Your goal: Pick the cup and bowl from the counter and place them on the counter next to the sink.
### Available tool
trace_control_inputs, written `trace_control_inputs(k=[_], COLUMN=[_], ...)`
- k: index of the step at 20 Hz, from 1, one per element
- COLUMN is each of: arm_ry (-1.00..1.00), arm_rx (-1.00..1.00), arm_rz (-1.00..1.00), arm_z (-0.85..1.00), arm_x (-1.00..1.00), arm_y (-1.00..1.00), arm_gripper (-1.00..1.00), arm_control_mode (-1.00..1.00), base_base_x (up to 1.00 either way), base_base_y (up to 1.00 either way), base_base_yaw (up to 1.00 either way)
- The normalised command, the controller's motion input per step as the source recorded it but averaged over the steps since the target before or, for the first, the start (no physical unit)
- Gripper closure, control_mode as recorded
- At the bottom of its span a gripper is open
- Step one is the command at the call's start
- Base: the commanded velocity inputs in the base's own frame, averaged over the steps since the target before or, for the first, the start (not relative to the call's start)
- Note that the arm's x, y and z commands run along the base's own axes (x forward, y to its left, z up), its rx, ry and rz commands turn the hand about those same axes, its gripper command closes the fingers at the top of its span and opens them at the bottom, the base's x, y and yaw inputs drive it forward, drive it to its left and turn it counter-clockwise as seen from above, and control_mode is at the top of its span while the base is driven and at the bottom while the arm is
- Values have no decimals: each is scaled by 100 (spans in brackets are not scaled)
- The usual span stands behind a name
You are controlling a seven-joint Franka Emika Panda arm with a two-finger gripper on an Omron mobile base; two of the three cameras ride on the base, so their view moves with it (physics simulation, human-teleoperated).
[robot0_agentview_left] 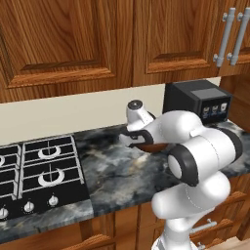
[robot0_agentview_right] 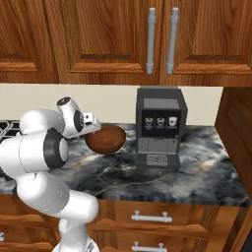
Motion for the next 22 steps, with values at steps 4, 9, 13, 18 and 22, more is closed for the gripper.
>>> trace_control_inputs(k=[4,9,13,18,22], arm_ry=[-1,0,1,0,0], arm_rx=[0,0,0,0,0], arm_rz=[0,0,0,0,0], arm_z=[-7,0,0,-17,-27], arm_x=[-4,5,8,0,1], arm_y=[0,0,0,0,0], arm_gripper=[-100,-100,-100,-100,-100], arm_control_mode=[-100,-100,-100,-100,-100], base_base_x=[0,0,0,0,0], base_base_y=[0,0,0,0,0], base_base_yaw=[0,0,0,0,0])
